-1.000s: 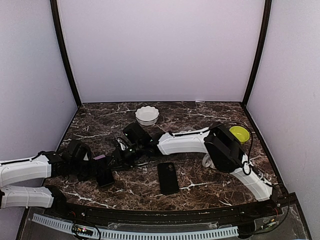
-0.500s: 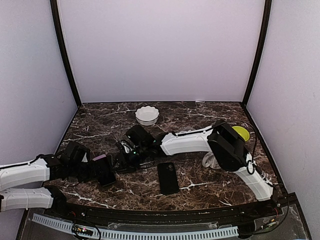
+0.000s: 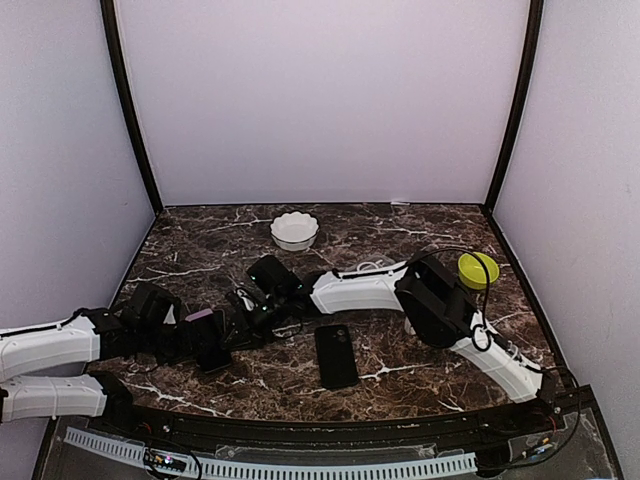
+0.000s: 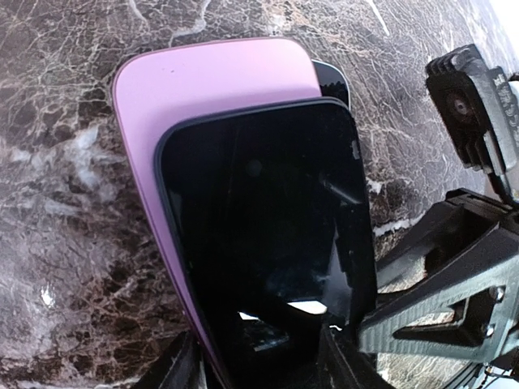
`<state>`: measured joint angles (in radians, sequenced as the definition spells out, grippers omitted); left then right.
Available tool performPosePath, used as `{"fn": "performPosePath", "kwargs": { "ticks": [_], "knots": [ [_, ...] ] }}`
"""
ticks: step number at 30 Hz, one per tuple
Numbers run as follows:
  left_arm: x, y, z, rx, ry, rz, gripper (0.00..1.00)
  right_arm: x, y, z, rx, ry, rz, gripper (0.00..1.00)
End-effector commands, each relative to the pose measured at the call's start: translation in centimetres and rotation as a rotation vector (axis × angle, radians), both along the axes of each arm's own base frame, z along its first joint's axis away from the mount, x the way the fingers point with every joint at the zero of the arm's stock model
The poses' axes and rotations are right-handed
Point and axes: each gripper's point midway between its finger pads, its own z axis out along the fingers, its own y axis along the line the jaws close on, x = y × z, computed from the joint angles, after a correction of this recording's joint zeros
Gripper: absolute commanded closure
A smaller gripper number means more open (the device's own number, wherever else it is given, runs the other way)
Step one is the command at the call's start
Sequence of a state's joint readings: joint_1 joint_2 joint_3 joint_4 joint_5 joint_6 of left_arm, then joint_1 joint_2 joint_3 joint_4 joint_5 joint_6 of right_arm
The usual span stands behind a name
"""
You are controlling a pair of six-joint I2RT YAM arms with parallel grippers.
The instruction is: Put the phone into the phone case
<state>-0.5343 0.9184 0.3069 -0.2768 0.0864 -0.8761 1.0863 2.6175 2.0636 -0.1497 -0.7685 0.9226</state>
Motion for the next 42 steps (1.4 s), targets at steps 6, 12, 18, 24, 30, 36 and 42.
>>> {"fn": "performPosePath", "kwargs": {
  "ticks": [6,12,18,24,30,36,42],
  "knots": [
    [-0.9,-0.4,-0.8,-0.001,0.055,-0.039,0.52,-1.6,0.1,3.7,0.108,0.007,0.05,1.0],
    [-0.1,-0.2,1.0,0.029,0.005,-0.058,0.45,-0.9,-1.2,5.4,0.117,-0.06,0.058,1.0],
    [1.1,-1.0,3.8,0.018,-0.101,-0.126,0.37,-0.2,-4.5,6.2,0.097,-0.145,0.066,1.0],
    [1.4,-4.3,6.3,-0.066,-0.18,-0.332,0.31,-0.7,-7.6,5.4,0.061,-0.244,0.139,1.0],
    [0.1,-8.8,8.8,-0.151,-0.279,-0.6,0.31,-2.3,-12.1,5.1,0.021,-0.392,0.241,1.0],
    [-1.3,-11.4,11.7,-0.185,-0.436,-0.795,0.28,-4.0,-15.1,5.5,0.086,-0.477,0.26,1.0],
    [-2.4,-12.8,12.9,-0.198,-0.554,-0.983,0.27,-4.5,-16.8,6.7,0.141,-0.588,0.26,1.0]
  ]
}}
